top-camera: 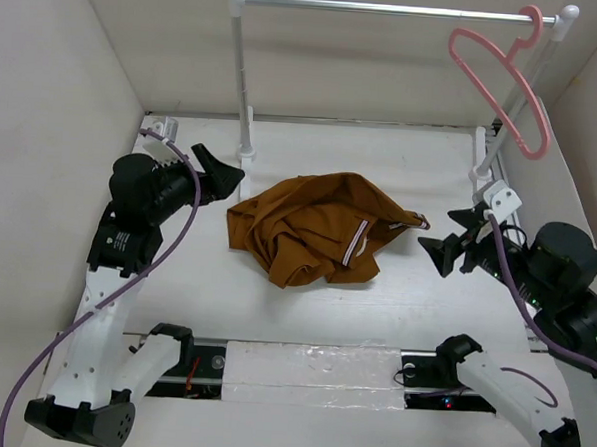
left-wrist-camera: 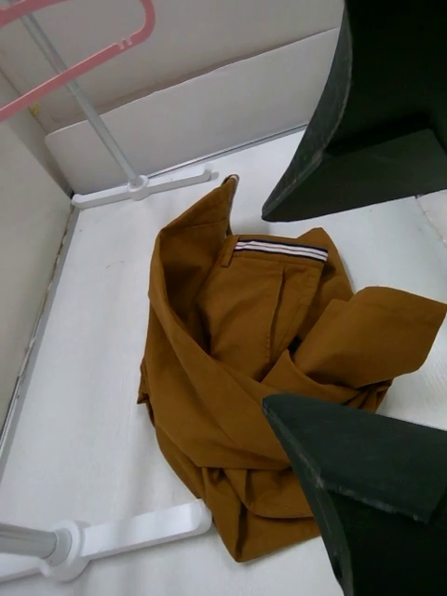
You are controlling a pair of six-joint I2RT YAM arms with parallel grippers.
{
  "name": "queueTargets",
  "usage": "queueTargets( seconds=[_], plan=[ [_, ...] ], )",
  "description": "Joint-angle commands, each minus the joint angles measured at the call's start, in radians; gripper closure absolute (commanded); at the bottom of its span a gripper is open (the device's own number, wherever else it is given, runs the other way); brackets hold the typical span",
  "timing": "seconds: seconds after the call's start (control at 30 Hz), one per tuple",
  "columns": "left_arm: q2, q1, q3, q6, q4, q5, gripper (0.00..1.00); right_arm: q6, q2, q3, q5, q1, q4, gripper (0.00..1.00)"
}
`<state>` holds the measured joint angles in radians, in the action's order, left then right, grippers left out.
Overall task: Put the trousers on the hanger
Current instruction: Flatten out the trousers at the center of the board.
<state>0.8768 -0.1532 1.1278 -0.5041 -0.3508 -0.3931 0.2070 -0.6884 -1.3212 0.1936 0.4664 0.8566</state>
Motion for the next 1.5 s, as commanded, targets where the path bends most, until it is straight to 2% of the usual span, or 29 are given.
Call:
queueTargets(
  seconds=[0.0, 0.03, 0.07, 0.1, 0.13, 0.17, 0.2, 0.23, 0.27, 0.3, 0.33, 0.37, 0.4, 0.47, 0.5, 0.6, 0.73, 0.8, 0.97, 1.1, 1.13, 1.17, 1.2, 1.23, 1.27, 1.3, 1.33, 1.37, 1.47],
  plan=[
    [-0.038, 0.0, 0.018, -0.023, 0.007, 0.075, 0.28, 0.005, 0.021, -0.001, -0.039, 0.005, 0.019, 0.23],
    [-0.044, 0.0, 0.017, -0.021, -0.022, 0.13, 0.29, 0.005, 0.033, 0.028, -0.058, 0.005, 0.024, 0.34],
    [-0.044, 0.0, 0.015, -0.019, -0.039, 0.16, 0.33, 0.005, 0.036, 0.043, -0.066, 0.005, 0.025, 0.72],
    [-0.045, 0.0, -0.029, -0.017, -0.074, 0.245, 0.57, 0.003, 0.039, 0.087, -0.095, 0.005, 0.028, 1.0],
    [-0.045, 0.0, -0.029, -0.022, -0.074, 0.246, 0.57, 0.002, 0.039, 0.088, -0.095, 0.005, 0.029, 1.0],
    [-0.047, 0.0, -0.045, -0.031, -0.091, 0.273, 0.71, 0.0, 0.038, 0.103, -0.109, 0.005, 0.033, 1.0],
    [-0.045, 0.0, -0.065, -0.034, -0.106, 0.296, 0.97, -0.004, 0.036, 0.12, -0.126, 0.005, 0.036, 1.0],
    [-0.05, 0.0, -0.112, -0.037, -0.128, 0.344, 1.0, -0.014, 0.033, 0.163, -0.147, 0.005, 0.033, 1.0],
    [-0.053, 0.0, -0.143, -0.062, -0.132, 0.365, 1.0, -0.02, 0.038, 0.192, -0.155, 0.005, 0.006, 0.93],
    [-0.059, 0.0, -0.178, -0.076, -0.132, 0.376, 1.0, -0.027, 0.039, 0.221, -0.163, 0.005, -0.005, 0.77],
    [-0.067, 0.0, -0.253, -0.082, -0.101, 0.361, 0.94, -0.032, 0.039, 0.25, -0.169, 0.005, -0.023, 0.59],
    [-0.068, 0.0, -0.285, -0.109, -0.084, 0.344, 0.82, -0.034, 0.036, 0.305, -0.164, 0.005, -0.057, 0.33],
    [-0.064, 0.0, -0.313, -0.126, -0.071, 0.32, 0.55, -0.037, 0.023, 0.329, -0.164, -0.005, -0.071, 0.25],
    [-0.056, 0.0, -0.396, -0.145, -0.001, 0.234, 0.43, -0.061, -0.002, 0.385, -0.187, -0.005, -0.117, 0.14],
    [-0.055, 0.0, -0.423, -0.174, 0.022, 0.212, 0.36, -0.064, -0.037, 0.39, -0.187, -0.017, -0.132, 0.11],
    [-0.05, 0.0, -0.534, -0.195, 0.14, 0.119, 0.29, -0.095, -0.12, 0.395, -0.187, -0.057, -0.177, 0.08],
    [-0.006, 0.0, -0.605, -0.188, 0.232, 0.111, 0.22, -0.098, -0.268, 0.444, -0.201, -0.161, -0.307, 0.06],
    [0.026, 0.0, -0.62, -0.188, 0.292, 0.112, 0.15, -0.092, -0.318, 0.441, -0.201, -0.192, -0.37, 0.05],
    [0.148, 0.0, -0.666, -0.206, 0.464, 0.112, 0.12, -0.051, -0.508, 0.402, -0.235, -0.261, -0.464, 0.04],
    [0.336, -0.063, -0.622, -0.208, 0.597, 0.14, 0.13, -0.035, -0.62, 0.381, -0.214, -0.275, -0.516, 0.04],
    [0.367, -0.072, -0.611, -0.209, 0.617, 0.137, 0.15, -0.032, -0.638, 0.379, -0.201, -0.275, -0.551, 0.07],
    [0.399, -0.083, -0.605, -0.223, 0.637, 0.135, 0.23, -0.031, -0.669, 0.379, -0.201, -0.275, -0.565, 0.1],
    [0.45, -0.083, -0.582, -0.229, 0.663, 0.137, 0.32, -0.028, -0.674, 0.381, -0.153, -0.275, -0.582, 0.18],
    [0.468, -0.098, -0.577, -0.238, 0.677, 0.143, 0.4, -0.02, -0.677, 0.387, -0.132, -0.275, -0.615, 0.5],
    [0.485, -0.098, -0.573, -0.244, 0.693, 0.146, 0.64, -0.021, -0.677, 0.381, -0.126, -0.275, -0.608, 0.65],
    [0.505, -0.098, -0.556, -0.249, 0.713, 0.136, 0.78, -0.032, -0.654, 0.375, -0.122, -0.275, -0.596, 0.82],
    [0.507, -0.098, -0.53, -0.246, 0.69, 0.143, 0.97, -0.038, -0.633, 0.37, -0.126, -0.275, -0.553, 1.0],
    [0.479, -0.098, -0.499, -0.24, 0.577, 0.167, 1.0, -0.04, -0.6, 0.346, -0.138, -0.265, -0.509, 1.0],
    [0.304, -0.08, -0.387, -0.168, 0.446, 0.293, 1.0, -0.046, -0.406, 0.289, -0.233, -0.201, -0.337, 1.0]
  ],
)
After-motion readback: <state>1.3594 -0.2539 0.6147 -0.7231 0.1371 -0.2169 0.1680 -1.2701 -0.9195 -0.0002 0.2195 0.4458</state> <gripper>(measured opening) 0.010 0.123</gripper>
